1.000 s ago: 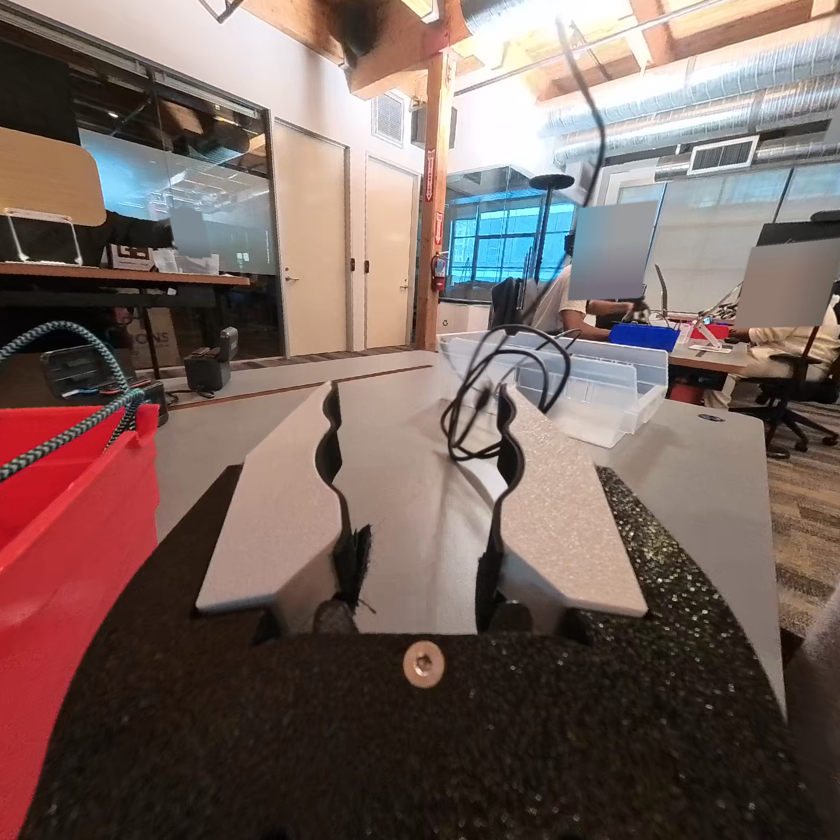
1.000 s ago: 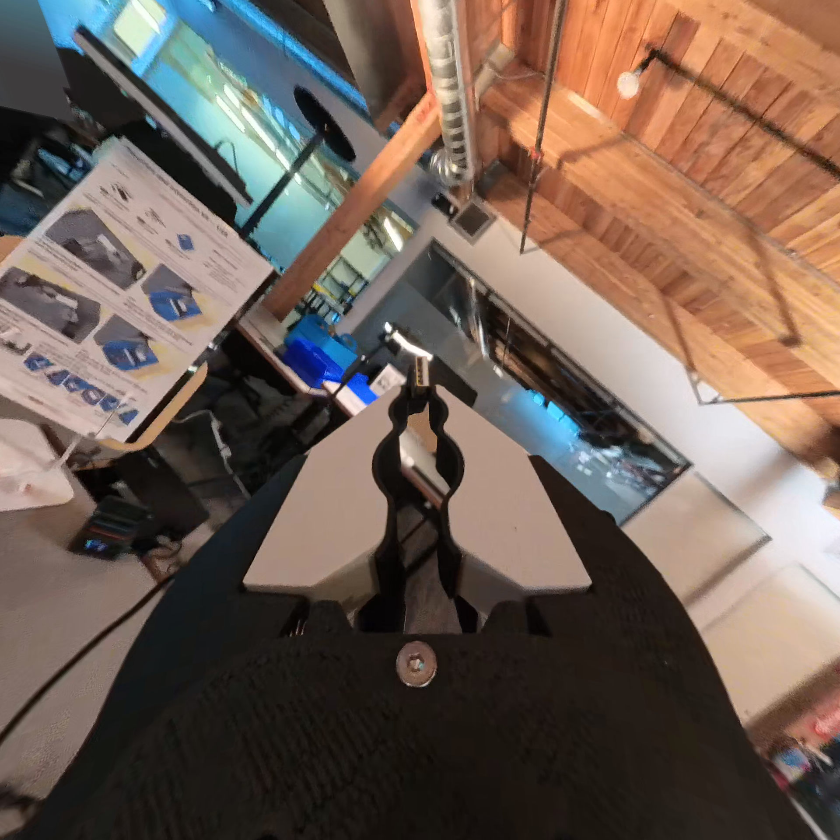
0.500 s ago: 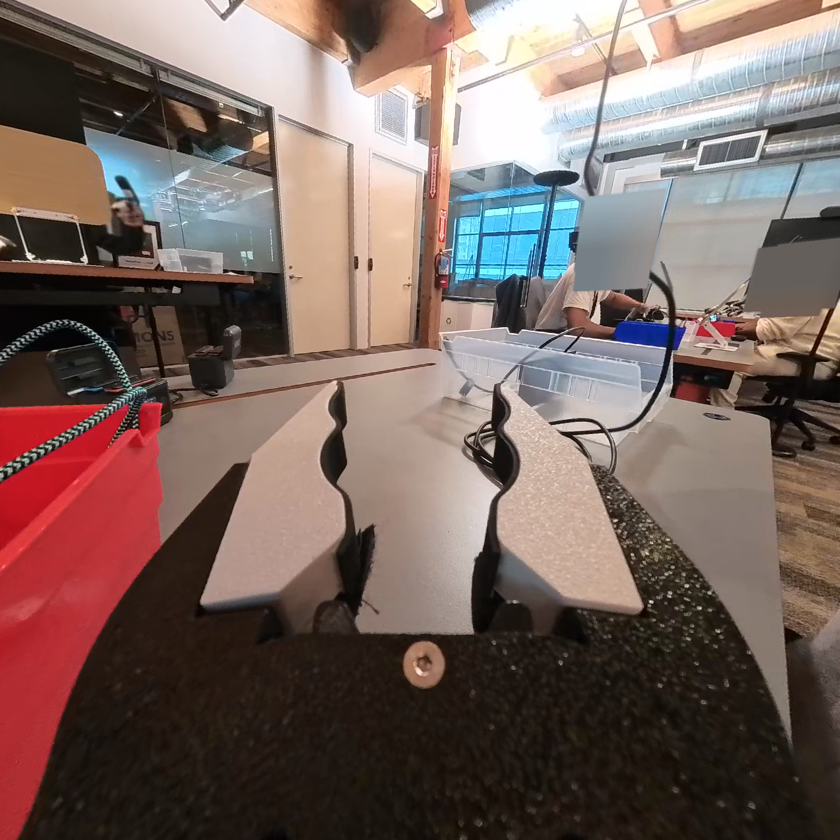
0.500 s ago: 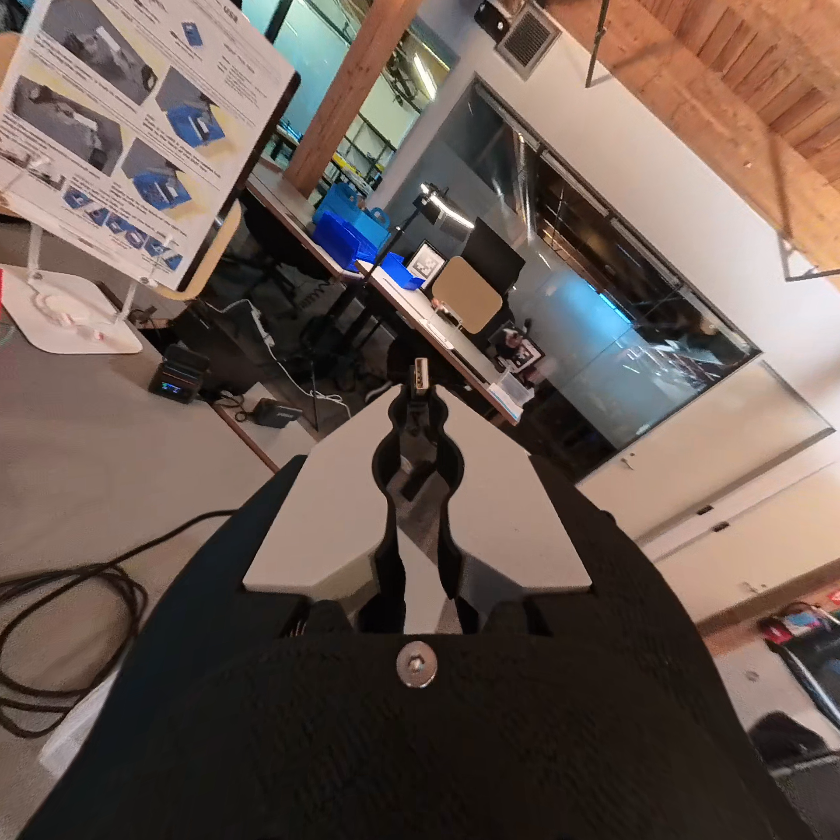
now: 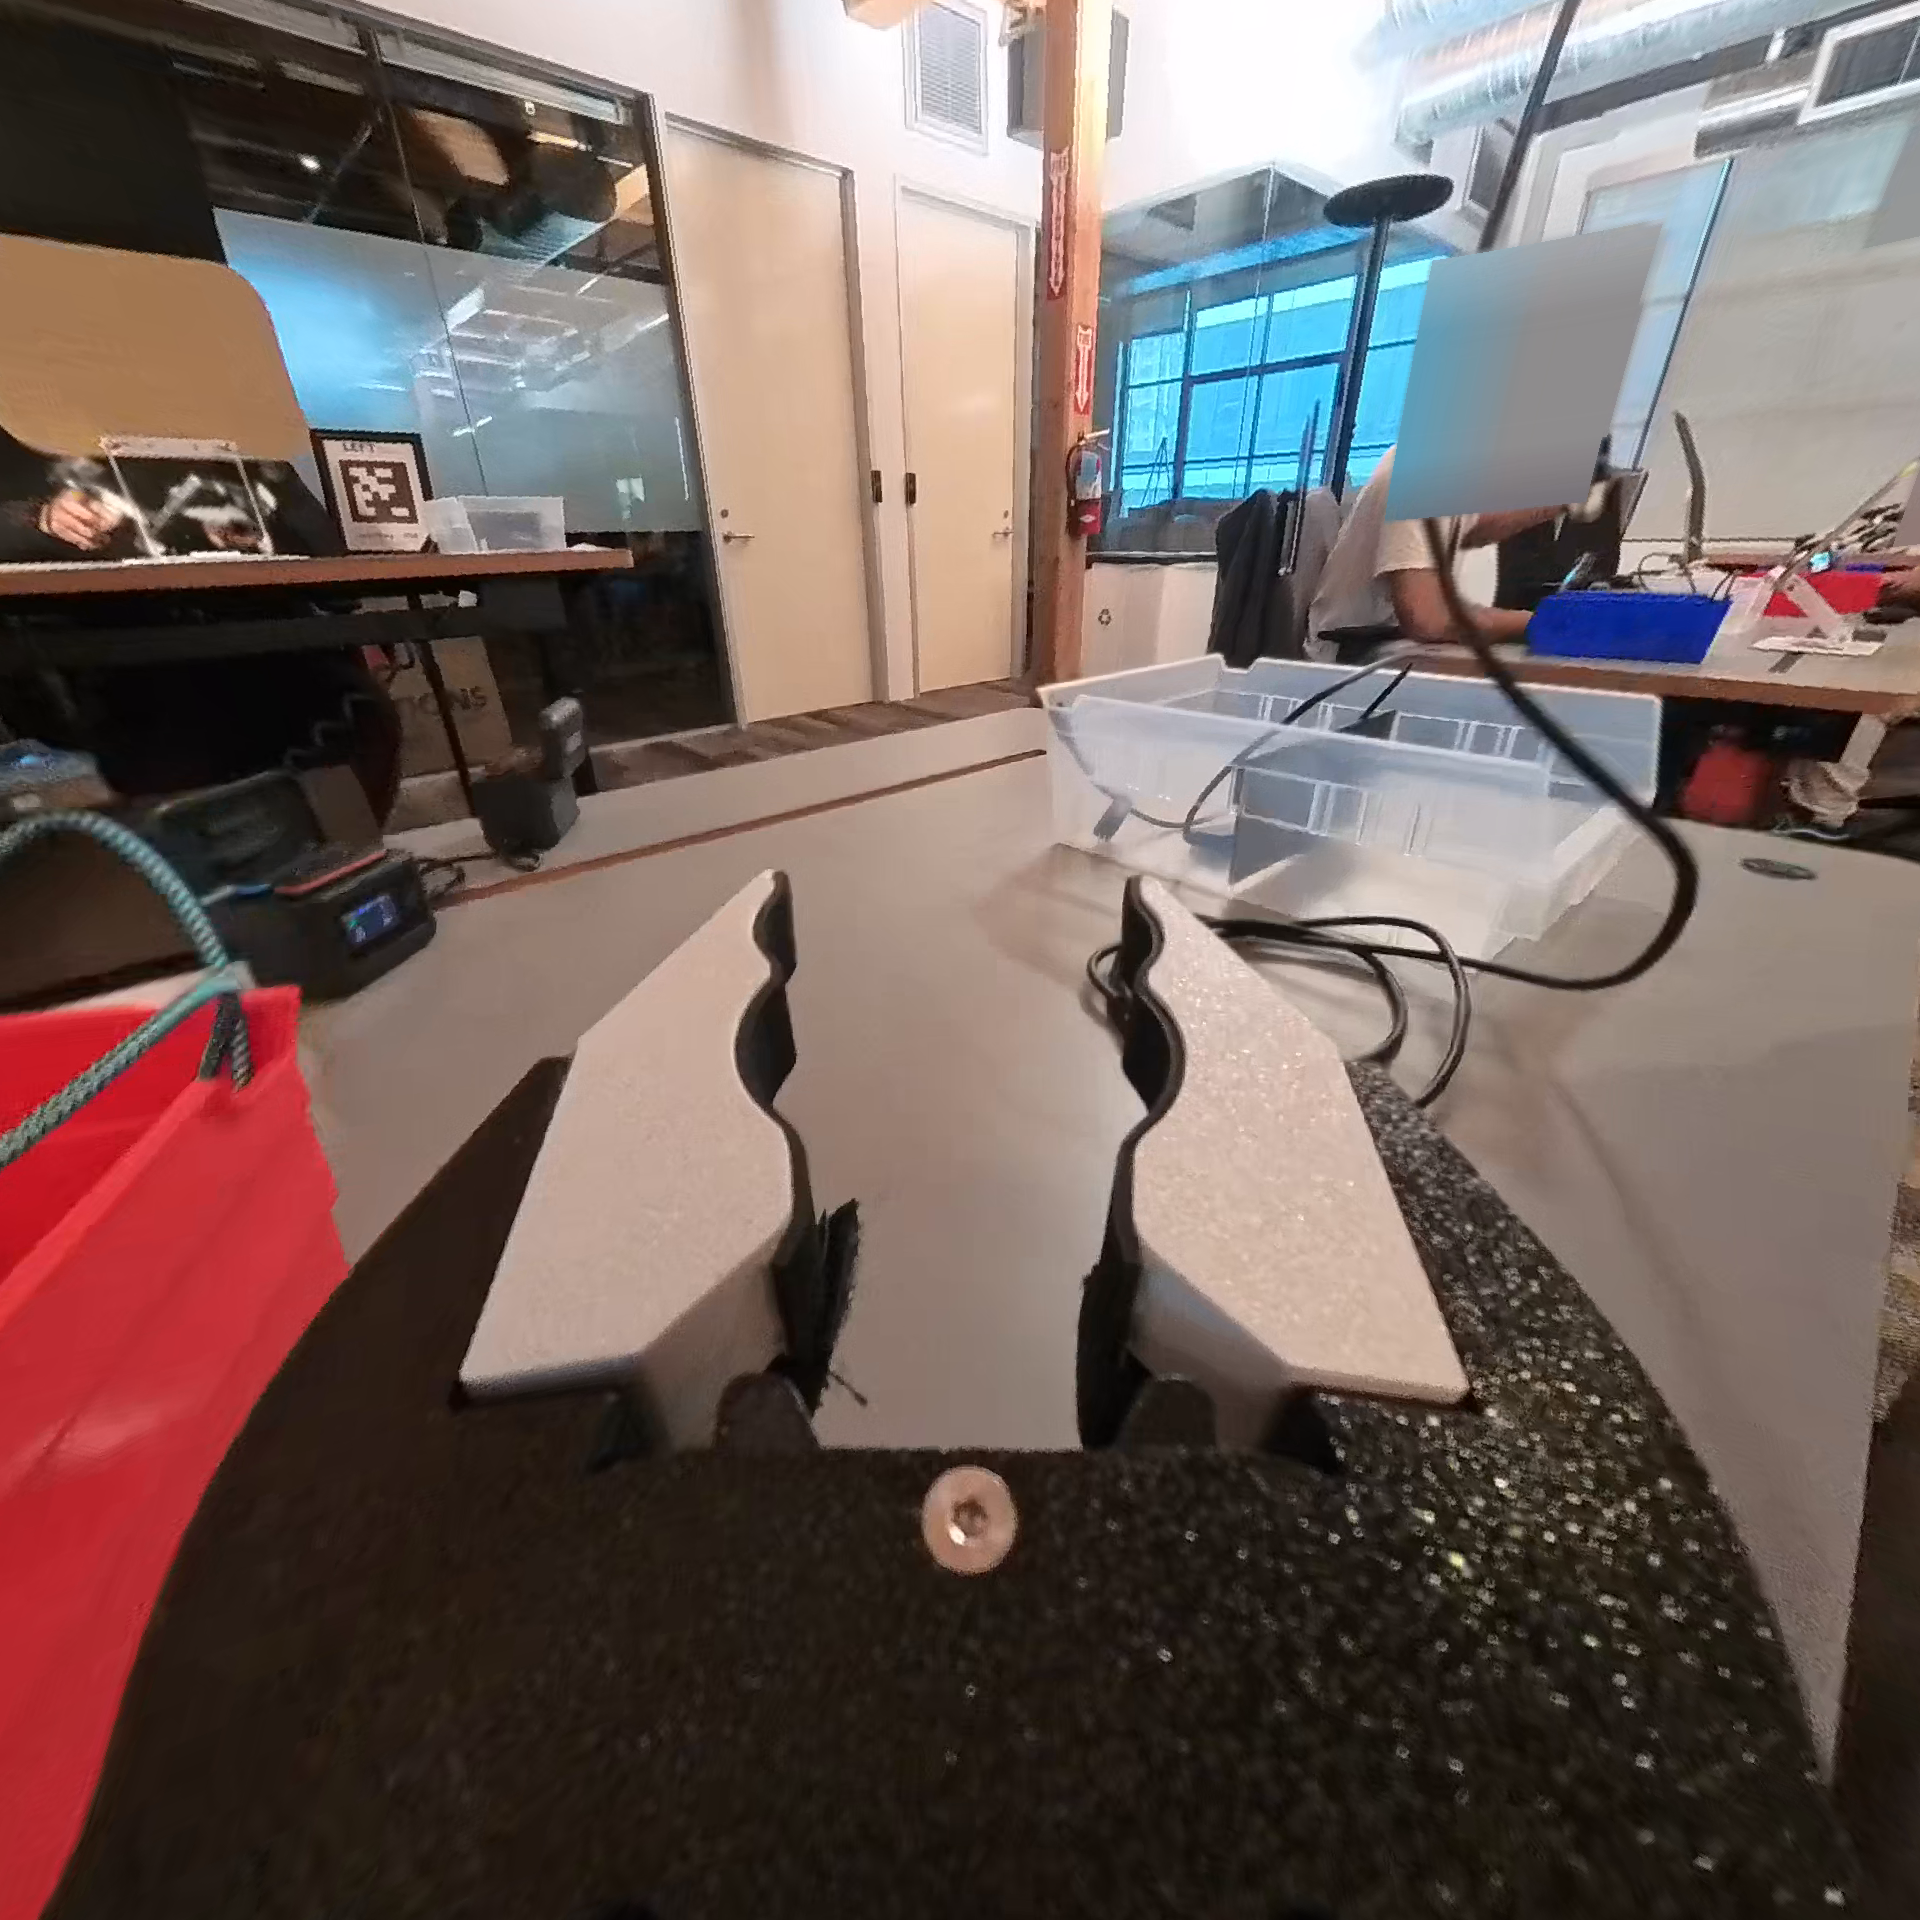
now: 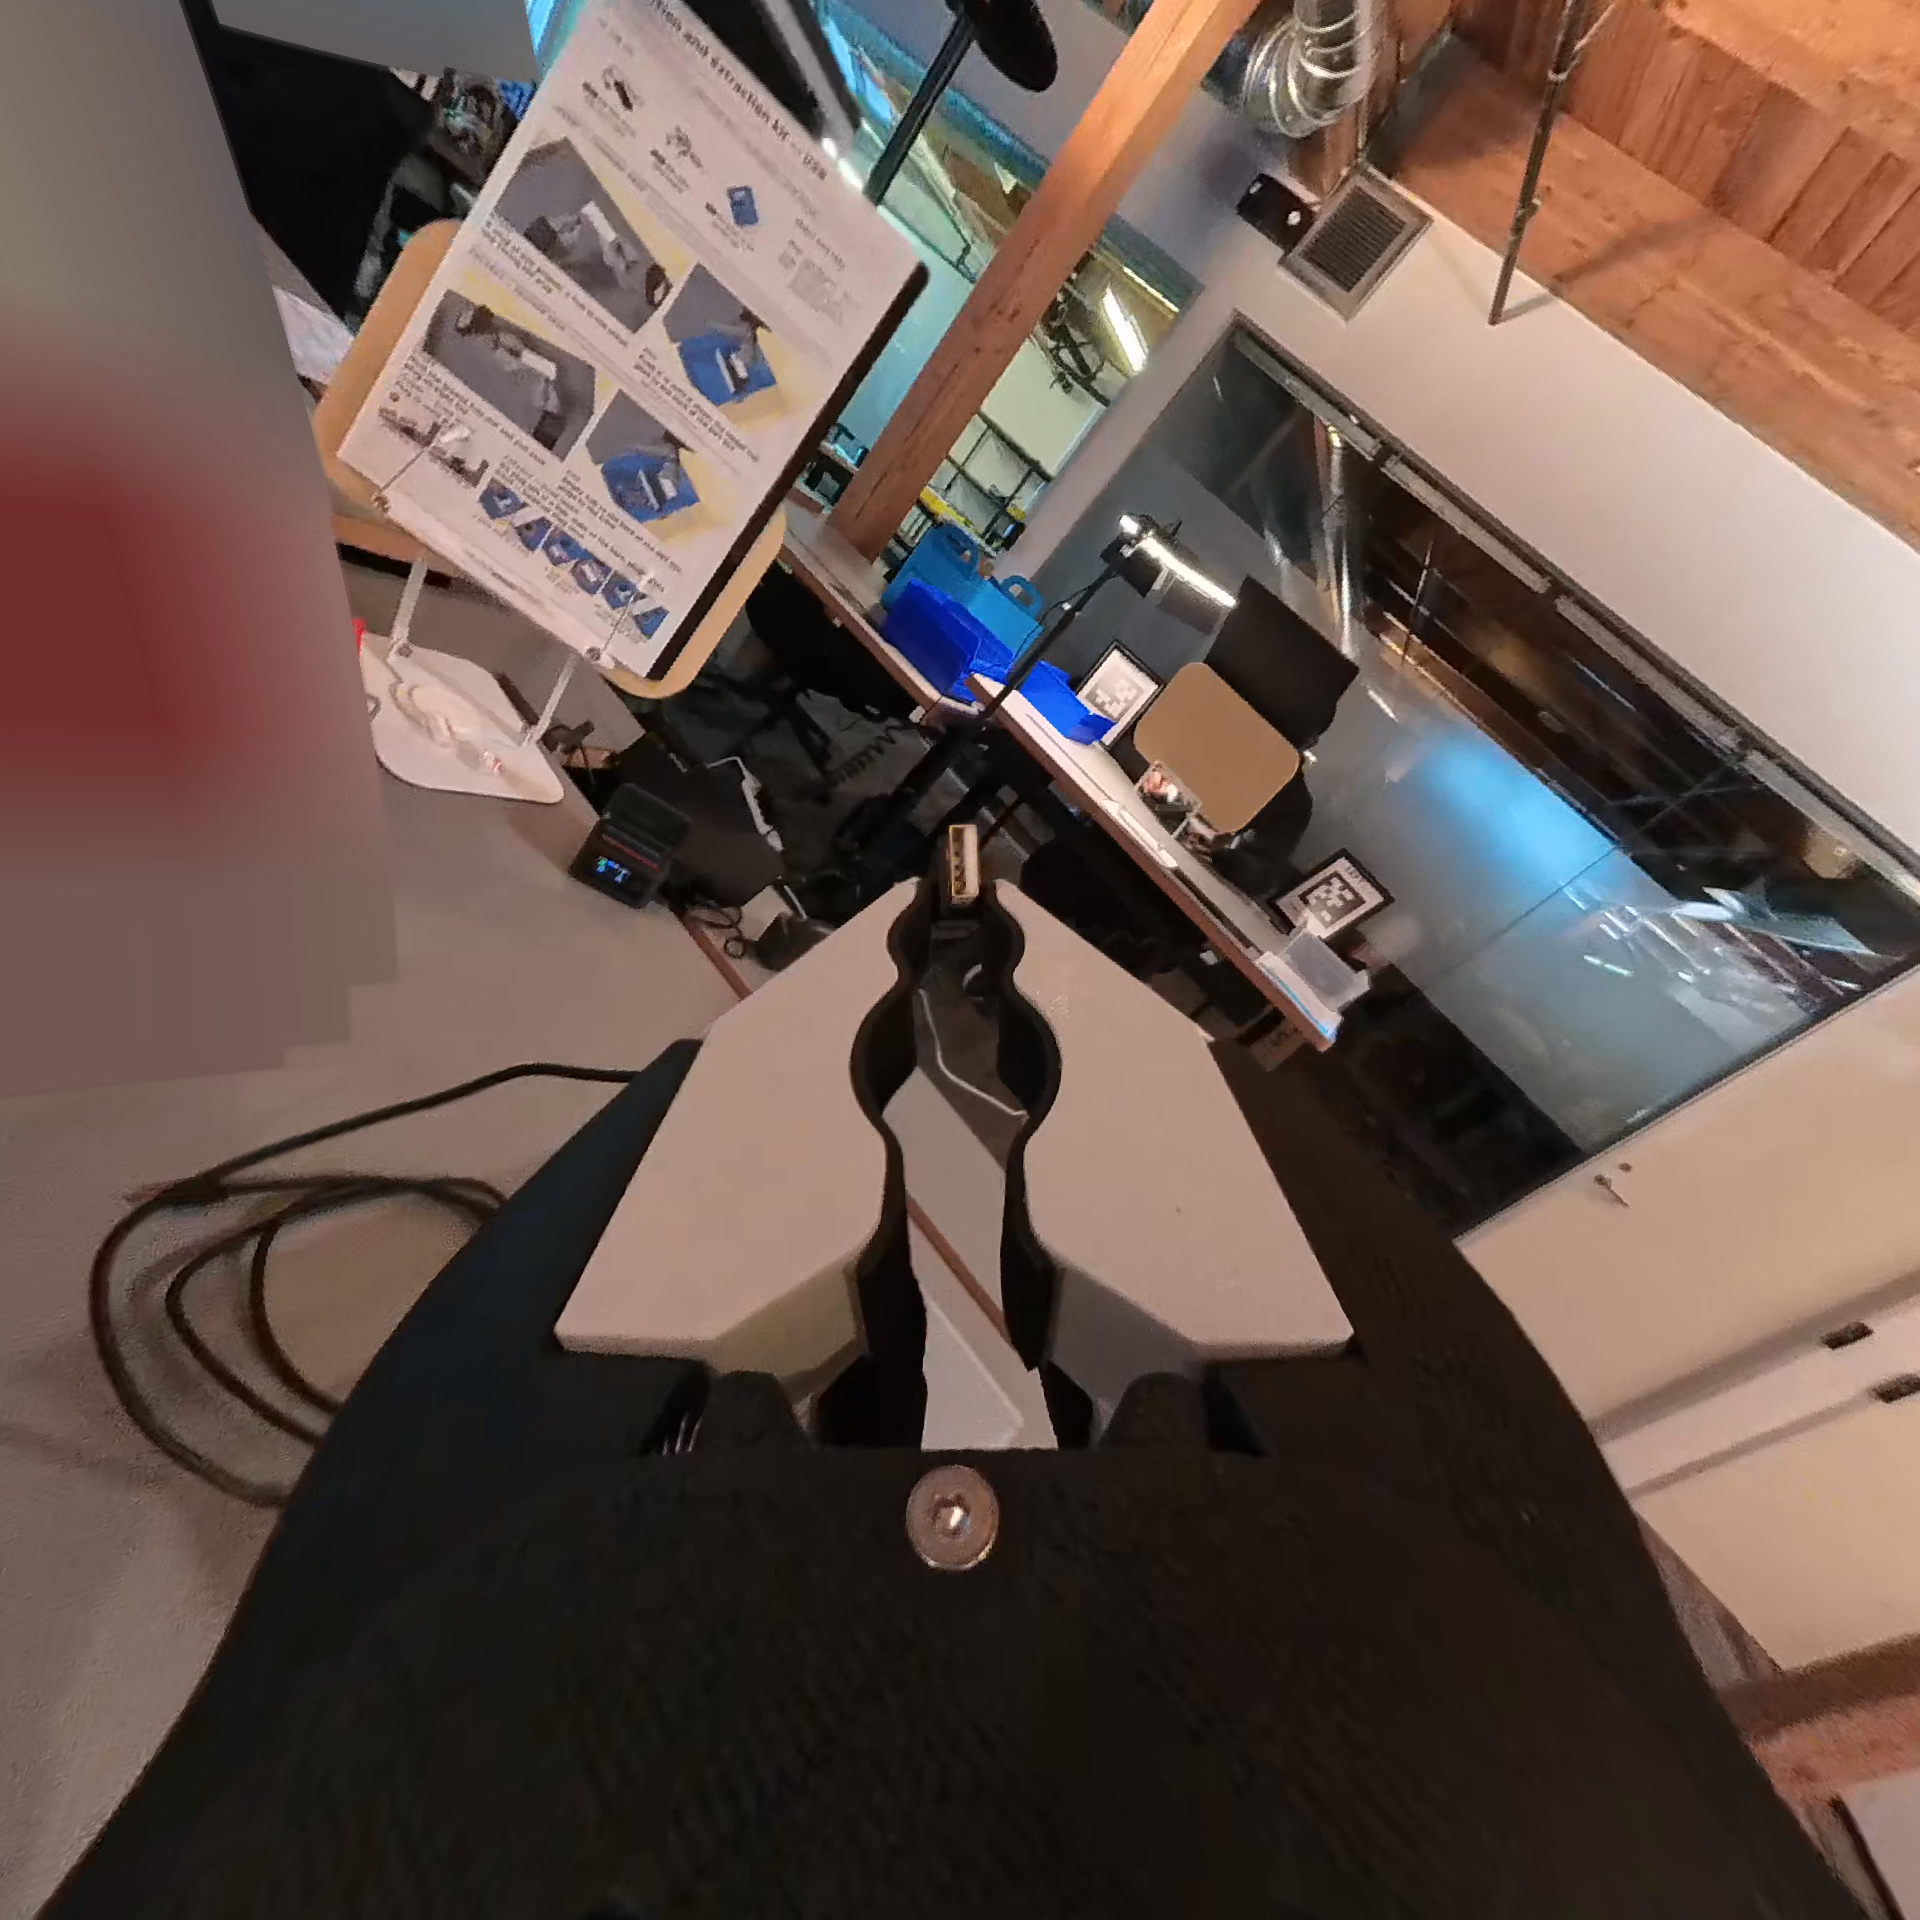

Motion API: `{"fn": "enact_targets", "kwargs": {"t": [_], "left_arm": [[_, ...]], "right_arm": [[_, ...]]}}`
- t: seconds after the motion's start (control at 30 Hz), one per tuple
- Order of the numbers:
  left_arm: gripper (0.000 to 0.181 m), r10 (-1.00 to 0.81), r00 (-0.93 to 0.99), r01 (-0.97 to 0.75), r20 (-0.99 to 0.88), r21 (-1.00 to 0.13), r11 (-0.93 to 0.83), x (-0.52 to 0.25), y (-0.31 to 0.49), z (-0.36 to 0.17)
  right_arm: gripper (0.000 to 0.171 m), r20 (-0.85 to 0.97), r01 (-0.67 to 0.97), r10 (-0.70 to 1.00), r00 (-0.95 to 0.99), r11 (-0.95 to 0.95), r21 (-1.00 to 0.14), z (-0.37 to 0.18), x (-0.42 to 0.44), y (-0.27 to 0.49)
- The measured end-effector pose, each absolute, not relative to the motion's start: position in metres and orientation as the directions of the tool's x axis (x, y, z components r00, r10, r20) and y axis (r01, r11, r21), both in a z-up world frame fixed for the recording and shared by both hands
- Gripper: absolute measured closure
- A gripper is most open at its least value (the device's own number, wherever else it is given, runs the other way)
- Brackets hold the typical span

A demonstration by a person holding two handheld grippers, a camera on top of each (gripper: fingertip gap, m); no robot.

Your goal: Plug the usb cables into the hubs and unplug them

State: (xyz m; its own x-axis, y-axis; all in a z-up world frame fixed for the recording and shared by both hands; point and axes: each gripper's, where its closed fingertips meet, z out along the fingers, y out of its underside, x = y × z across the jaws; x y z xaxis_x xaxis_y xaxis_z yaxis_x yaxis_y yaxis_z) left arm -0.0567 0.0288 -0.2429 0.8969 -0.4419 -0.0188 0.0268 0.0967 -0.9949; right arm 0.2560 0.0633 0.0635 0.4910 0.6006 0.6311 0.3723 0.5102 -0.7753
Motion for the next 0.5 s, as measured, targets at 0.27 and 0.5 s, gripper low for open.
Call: {"fn": "enact_targets", "kwargs": {"t": [0.27,0.5], "left_arm": [[0.122,-0.456,0.880,-0.052,-0.130,-0.982,0.180,0.004,0.053,-0.229],[0.124,-0.402,0.860,-0.251,-0.313,-0.947,0.201,0.025,0.069,-0.260]], "right_arm": [[0.165,0.565,0.536,0.699,0.438,0.302,-0.788,-0.056,0.275,0.099],[0.164,0.436,0.767,0.819,0.374,-0.008,-0.642,-0.220,0.305,0.135]]}}
